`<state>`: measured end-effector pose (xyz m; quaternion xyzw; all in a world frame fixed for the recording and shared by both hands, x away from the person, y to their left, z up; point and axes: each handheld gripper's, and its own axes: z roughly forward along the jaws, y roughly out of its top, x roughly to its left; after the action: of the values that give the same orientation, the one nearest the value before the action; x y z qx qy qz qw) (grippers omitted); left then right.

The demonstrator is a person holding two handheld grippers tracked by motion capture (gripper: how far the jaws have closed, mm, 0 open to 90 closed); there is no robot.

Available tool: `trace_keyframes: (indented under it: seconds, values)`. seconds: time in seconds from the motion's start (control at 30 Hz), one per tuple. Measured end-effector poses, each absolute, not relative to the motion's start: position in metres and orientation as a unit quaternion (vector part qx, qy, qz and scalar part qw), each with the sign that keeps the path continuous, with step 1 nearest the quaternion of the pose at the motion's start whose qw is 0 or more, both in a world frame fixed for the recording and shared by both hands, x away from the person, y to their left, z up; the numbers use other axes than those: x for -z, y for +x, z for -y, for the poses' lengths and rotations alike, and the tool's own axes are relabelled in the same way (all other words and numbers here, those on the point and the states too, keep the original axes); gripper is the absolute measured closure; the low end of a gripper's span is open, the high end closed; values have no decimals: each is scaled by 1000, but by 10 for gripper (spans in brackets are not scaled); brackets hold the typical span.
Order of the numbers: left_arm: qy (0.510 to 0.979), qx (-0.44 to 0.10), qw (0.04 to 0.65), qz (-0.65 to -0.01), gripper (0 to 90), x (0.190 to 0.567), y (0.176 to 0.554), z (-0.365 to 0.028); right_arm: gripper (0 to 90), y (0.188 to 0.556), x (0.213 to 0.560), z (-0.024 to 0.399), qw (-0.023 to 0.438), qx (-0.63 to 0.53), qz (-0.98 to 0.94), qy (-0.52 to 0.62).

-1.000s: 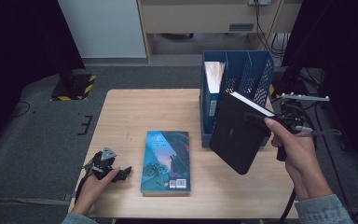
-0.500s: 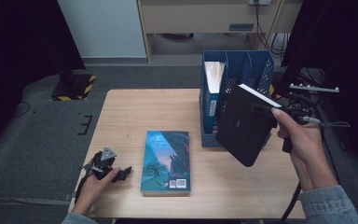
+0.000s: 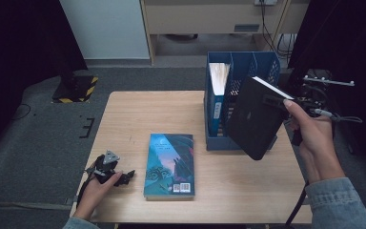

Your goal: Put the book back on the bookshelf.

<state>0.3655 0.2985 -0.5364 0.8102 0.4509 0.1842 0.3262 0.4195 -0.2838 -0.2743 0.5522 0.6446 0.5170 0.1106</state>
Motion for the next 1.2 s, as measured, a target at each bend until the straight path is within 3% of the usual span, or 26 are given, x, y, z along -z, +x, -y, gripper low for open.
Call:
trace_keyframes:
  seconds: [0.7,1.2]
  values:
    - [811,-183,326,-449,0,536,366,-298,522,443,271,314,155,-501,-615,588]
    - [811,-184,327,-449,0,536,366,-297,522,457,281,335,159,-498,-601,605]
